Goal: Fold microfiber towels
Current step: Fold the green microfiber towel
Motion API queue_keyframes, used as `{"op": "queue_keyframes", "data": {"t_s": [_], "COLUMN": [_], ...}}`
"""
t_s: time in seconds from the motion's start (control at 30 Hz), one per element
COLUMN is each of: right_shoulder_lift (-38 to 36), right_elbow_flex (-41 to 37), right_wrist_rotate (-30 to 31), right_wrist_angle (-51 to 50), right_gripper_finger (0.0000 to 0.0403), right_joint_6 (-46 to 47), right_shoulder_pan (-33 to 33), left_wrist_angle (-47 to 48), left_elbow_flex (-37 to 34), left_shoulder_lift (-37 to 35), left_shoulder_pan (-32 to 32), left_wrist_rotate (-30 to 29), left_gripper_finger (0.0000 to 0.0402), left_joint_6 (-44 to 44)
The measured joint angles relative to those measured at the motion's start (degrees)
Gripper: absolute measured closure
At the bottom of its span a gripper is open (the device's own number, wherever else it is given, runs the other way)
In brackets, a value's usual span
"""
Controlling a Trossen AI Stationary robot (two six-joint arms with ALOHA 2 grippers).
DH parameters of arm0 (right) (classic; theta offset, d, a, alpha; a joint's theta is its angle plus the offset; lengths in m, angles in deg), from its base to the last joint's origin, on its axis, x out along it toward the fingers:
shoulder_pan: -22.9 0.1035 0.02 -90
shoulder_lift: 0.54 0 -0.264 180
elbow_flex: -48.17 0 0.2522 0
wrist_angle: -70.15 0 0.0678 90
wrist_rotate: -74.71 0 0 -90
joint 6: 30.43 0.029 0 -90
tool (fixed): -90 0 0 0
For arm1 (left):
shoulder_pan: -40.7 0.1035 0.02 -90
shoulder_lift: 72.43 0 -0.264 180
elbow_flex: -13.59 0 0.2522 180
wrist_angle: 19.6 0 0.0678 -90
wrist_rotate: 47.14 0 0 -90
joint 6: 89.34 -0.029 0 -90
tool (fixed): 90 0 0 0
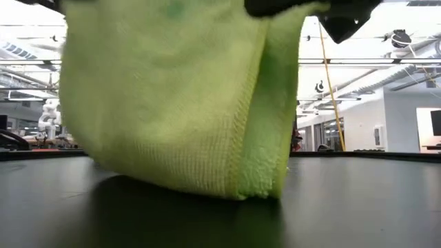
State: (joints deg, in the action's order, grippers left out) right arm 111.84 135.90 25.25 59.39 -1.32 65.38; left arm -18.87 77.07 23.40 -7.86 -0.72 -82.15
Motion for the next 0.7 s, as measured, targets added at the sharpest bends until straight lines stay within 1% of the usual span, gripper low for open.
{"op": "queue_keyframes", "data": {"t_s": [0.1,0.2,0.27,0.4,0.57,0.7], "right_shoulder_lift": [-0.1,-0.1,-0.2,-0.1,-0.1,-0.1], "right_elbow_flex": [0.0,0.0,-0.3,-2.3,-5.1,-5.6], "right_wrist_rotate": [0.4,1.4,1.5,1.4,1.4,1.3], "right_wrist_angle": [-2.1,-4.8,-7.0,-8.8,-8.8,-8.4], "right_gripper_finger": [0.0402,0.0403,0.0403,0.0403,0.0403,0.0403], "right_joint_6": [1.3,3.0,4.8,7.6,9.2,9.2], "right_shoulder_pan": [-0.4,-1.2,-1.9,-4.0,-6.4,-7.2], "left_wrist_angle": [4.3,9.8,11.8,13.6,14.7,14.7], "left_elbow_flex": [0.0,0.0,0.0,0.0,0.0,0.0], "left_shoulder_lift": [0.0,0.0,0.0,0.0,0.0,0.0], "left_shoulder_pan": [3.2,6.8,9.1,12.8,16.6,19.0], "left_wrist_rotate": [0.2,1.5,2.6,5.6,6.3,8.1], "left_gripper_finger": [0.0400,0.0400,0.0400,0.0399,0.0399,0.0399], "left_joint_6": [0.3,3.2,4.7,5.0,3.9,2.5]}}
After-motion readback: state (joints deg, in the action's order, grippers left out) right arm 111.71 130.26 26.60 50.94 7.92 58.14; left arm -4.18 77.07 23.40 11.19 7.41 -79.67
